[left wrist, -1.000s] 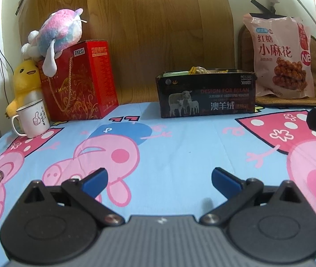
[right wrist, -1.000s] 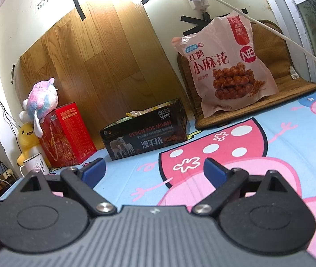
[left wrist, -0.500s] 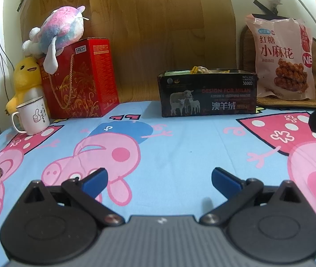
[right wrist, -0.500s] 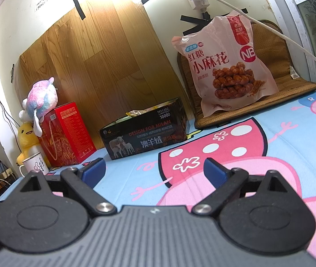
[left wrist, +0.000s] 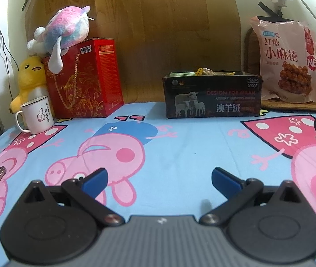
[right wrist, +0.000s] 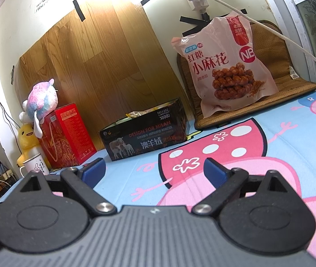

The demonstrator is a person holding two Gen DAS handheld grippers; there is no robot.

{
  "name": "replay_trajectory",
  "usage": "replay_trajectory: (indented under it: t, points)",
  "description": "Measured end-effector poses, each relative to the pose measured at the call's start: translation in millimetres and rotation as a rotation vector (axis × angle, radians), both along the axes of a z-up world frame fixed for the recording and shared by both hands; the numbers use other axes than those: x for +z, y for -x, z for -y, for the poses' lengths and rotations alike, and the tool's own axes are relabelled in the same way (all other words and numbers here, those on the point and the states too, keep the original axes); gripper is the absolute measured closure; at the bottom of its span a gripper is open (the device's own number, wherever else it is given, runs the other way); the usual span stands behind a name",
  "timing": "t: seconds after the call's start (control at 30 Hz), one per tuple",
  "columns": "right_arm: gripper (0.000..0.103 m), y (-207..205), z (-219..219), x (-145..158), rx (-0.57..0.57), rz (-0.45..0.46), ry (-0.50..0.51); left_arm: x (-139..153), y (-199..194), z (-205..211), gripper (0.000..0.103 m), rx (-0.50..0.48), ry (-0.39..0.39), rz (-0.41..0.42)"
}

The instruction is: Organize snacks

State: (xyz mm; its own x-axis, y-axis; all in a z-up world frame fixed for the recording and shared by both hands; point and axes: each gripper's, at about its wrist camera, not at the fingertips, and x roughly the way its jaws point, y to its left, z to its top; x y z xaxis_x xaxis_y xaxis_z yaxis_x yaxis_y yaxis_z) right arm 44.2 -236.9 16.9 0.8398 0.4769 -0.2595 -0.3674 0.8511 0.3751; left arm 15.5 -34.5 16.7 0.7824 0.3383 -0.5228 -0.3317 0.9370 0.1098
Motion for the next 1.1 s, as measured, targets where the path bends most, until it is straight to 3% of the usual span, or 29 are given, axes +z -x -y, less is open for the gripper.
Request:
replay_trajectory:
  t: [1.1]
  points:
    - [0.006, 0.2, 0.1, -0.6, 0.0, 0.0, -0.002, 3.1, 6.3, 3.6, 0.0, 0.019, -0.035, 0.037]
